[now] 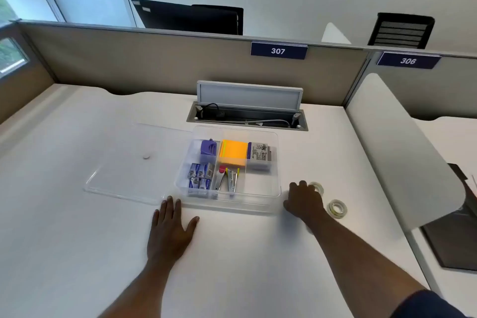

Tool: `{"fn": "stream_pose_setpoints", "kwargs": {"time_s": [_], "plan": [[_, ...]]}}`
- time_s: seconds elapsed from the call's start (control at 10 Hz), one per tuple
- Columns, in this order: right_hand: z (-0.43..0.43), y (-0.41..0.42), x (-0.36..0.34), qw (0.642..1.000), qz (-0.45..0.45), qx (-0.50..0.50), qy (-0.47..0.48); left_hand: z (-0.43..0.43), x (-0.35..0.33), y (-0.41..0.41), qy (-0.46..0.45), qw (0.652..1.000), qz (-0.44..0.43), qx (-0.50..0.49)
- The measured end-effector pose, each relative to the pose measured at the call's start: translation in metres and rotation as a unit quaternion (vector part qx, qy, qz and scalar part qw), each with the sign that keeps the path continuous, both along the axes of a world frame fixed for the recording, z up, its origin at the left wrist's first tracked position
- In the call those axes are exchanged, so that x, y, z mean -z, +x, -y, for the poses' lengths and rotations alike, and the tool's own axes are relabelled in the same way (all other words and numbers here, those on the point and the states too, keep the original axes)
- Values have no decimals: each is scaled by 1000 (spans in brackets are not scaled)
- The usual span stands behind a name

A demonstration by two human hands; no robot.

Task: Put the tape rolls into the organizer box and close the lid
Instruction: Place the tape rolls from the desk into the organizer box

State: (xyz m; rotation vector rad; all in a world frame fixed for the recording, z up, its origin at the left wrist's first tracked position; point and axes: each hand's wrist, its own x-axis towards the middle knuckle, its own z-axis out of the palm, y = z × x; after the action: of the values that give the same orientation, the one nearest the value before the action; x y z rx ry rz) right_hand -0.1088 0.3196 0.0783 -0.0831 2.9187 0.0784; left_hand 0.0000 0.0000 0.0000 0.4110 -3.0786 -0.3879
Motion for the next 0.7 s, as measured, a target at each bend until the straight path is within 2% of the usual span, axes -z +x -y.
{"fn": "stream_pose_setpoints", "kwargs": {"time_s": [0.2,0.3,0.4,0.5,0.6,0.7], "plan": [[-4,-3,5,999,38,14,-6,0,1,0,-4,1000,-10,-10],[-3,-10,-1,999,22,20,-18,1,1,0,-9,1000,-7,-9],[5,-24,-18,994,-29,65,-82,0,1,0,-5,1000,-5,-12],[20,-41,-33,987,-80,43,-134,0,1,0,-5,1000,-7,-12],[40,-55,-41,976,-73,-14,-206,0,1,1,-5,1000,-4,-12],[58,-60,-39,970,-42,-75,-228,1,2,0,-3,1000,-7,-11]]}}
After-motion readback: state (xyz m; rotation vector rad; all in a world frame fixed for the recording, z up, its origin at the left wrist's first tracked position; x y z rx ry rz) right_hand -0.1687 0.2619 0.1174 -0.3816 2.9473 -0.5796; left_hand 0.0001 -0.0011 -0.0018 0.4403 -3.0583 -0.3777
